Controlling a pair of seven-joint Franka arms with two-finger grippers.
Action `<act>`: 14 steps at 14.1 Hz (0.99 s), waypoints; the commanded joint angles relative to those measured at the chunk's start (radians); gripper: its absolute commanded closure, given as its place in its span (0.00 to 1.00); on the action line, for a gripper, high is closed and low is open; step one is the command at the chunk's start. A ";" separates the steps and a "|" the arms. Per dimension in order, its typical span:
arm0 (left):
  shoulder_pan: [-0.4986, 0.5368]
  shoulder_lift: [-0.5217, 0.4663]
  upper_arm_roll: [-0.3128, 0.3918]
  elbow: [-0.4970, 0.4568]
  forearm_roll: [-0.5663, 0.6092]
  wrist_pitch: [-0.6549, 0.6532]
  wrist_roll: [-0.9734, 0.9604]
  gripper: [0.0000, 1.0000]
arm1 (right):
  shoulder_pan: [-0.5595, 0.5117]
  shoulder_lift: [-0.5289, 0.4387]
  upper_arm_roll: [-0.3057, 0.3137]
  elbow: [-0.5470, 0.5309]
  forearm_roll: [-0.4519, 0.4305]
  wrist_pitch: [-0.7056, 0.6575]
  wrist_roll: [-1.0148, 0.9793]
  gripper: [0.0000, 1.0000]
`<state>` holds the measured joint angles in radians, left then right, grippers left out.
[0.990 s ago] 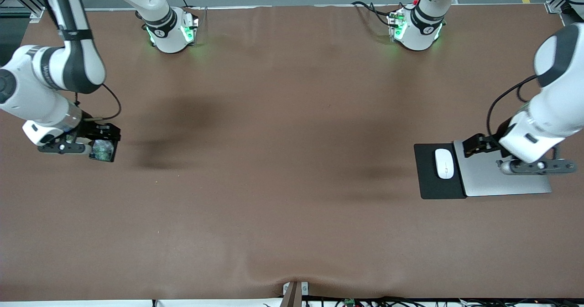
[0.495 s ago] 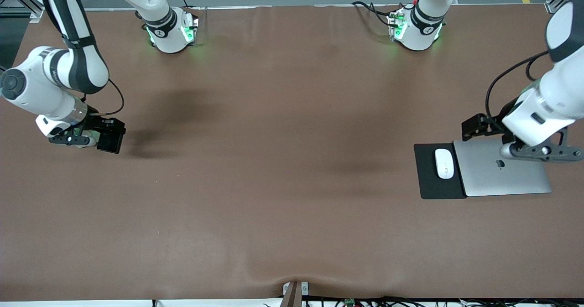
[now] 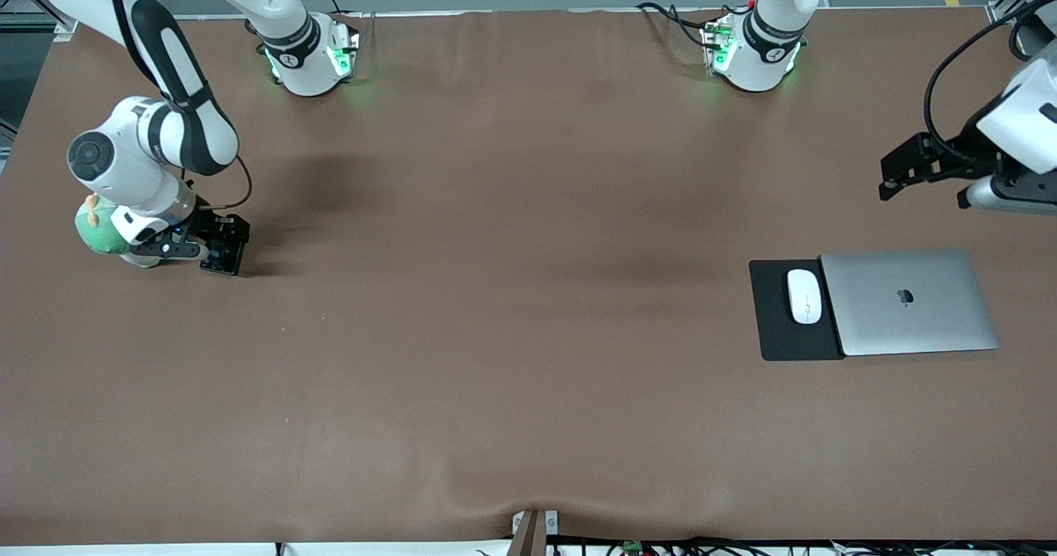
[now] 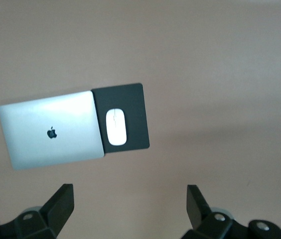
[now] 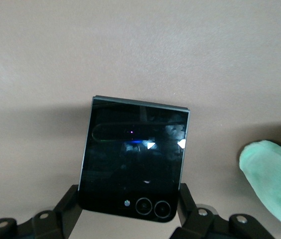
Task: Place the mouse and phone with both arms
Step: 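Lower the phone beside the plush toy and open the right gripper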
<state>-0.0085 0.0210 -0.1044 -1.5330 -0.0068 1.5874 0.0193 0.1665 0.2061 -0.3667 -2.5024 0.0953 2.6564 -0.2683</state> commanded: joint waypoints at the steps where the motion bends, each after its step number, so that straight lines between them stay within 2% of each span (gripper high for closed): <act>1: -0.051 -0.105 0.045 -0.149 -0.021 0.067 0.010 0.00 | -0.027 0.010 0.011 -0.009 0.047 0.033 -0.104 0.88; 3: -0.050 -0.113 0.045 -0.170 -0.021 0.088 -0.010 0.00 | -0.031 0.018 0.011 -0.009 0.049 0.033 -0.115 0.72; 4: -0.045 -0.107 0.043 -0.159 -0.022 0.089 -0.012 0.00 | -0.038 0.025 0.011 -0.010 0.049 0.033 -0.115 0.56; 6: -0.045 -0.089 0.041 -0.130 -0.022 0.086 -0.005 0.00 | -0.042 0.041 0.012 -0.010 0.049 0.039 -0.115 0.00; 9: -0.045 -0.078 0.040 -0.113 -0.022 0.082 0.002 0.00 | -0.032 0.027 0.014 -0.009 0.050 0.025 -0.112 0.00; 12: -0.047 -0.049 0.038 -0.053 -0.024 0.048 -0.002 0.00 | -0.018 -0.091 0.014 0.005 0.052 -0.067 -0.092 0.00; 14: -0.053 -0.024 0.038 -0.010 -0.024 0.011 -0.005 0.00 | -0.015 -0.152 0.017 0.065 0.050 -0.140 -0.024 0.00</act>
<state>-0.0500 -0.0440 -0.0728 -1.6183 -0.0086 1.6528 0.0128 0.1525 0.1620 -0.3550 -2.4658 0.1295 2.6017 -0.3349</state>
